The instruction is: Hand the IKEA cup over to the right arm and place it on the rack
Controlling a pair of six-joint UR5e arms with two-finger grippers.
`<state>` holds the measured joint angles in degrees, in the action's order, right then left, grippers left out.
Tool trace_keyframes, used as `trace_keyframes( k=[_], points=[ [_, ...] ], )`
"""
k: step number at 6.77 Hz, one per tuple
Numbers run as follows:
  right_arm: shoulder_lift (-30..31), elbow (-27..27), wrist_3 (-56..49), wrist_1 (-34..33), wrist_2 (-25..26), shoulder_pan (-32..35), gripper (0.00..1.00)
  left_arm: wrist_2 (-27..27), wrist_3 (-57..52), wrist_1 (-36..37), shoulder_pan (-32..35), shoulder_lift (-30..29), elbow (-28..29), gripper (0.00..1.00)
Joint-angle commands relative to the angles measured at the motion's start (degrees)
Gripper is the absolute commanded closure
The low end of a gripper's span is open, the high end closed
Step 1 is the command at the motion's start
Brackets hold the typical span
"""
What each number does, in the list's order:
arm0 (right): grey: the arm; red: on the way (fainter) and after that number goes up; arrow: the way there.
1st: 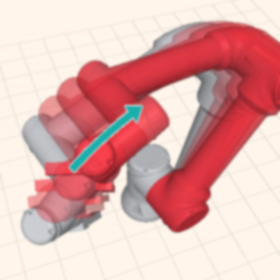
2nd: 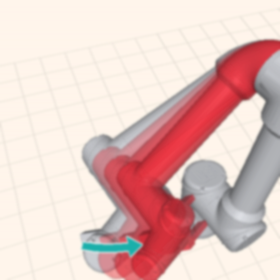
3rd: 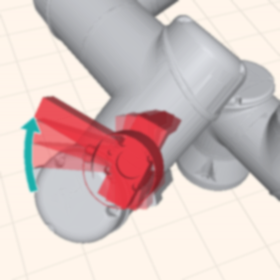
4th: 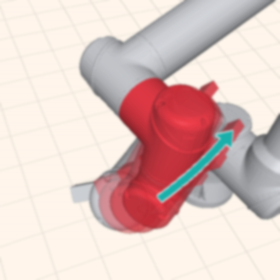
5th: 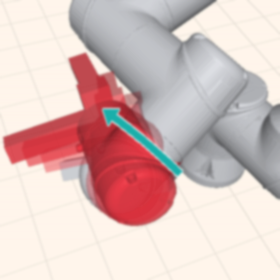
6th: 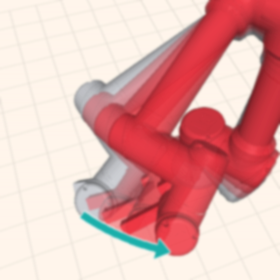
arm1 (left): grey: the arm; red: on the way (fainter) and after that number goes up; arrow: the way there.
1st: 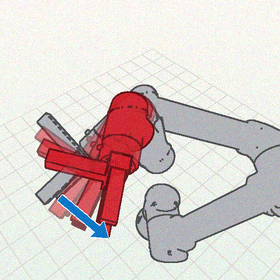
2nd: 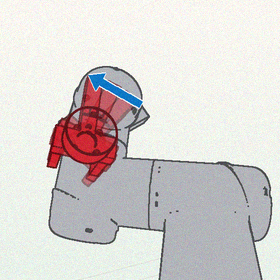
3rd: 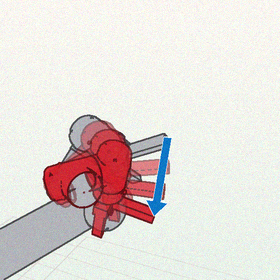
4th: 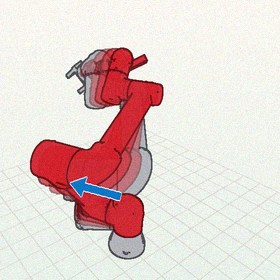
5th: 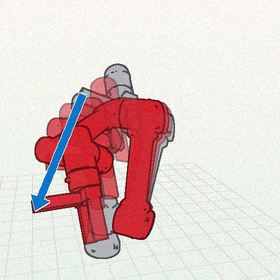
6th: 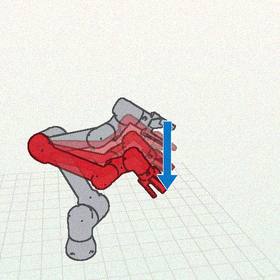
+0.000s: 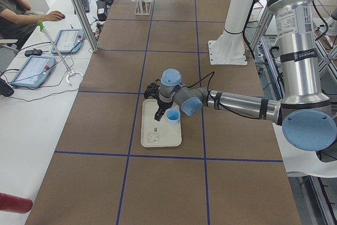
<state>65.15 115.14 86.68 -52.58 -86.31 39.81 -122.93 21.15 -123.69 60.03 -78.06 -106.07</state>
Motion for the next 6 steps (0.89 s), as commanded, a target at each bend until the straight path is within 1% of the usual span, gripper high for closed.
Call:
trace_keyframes(
  k=[1, 3, 6],
  points=[
    [0.24, -0.97, 0.07, 2.04, 0.0, 0.0, 0.0, -0.2, -2.67, 0.2, -0.18, 0.19, 0.87, 0.18],
    [0.33, -1.06, 0.07, 2.04, 0.0, 0.0, 0.0, -0.29, -3.57, 0.29, -1.05, 0.63, 1.75, 0.18],
    [0.42, -1.06, 0.07, 2.13, 0.0, 0.0, 0.0, -0.29, -3.57, 0.56, -4.3, 0.81, 1.83, 0.18]
  ],
)
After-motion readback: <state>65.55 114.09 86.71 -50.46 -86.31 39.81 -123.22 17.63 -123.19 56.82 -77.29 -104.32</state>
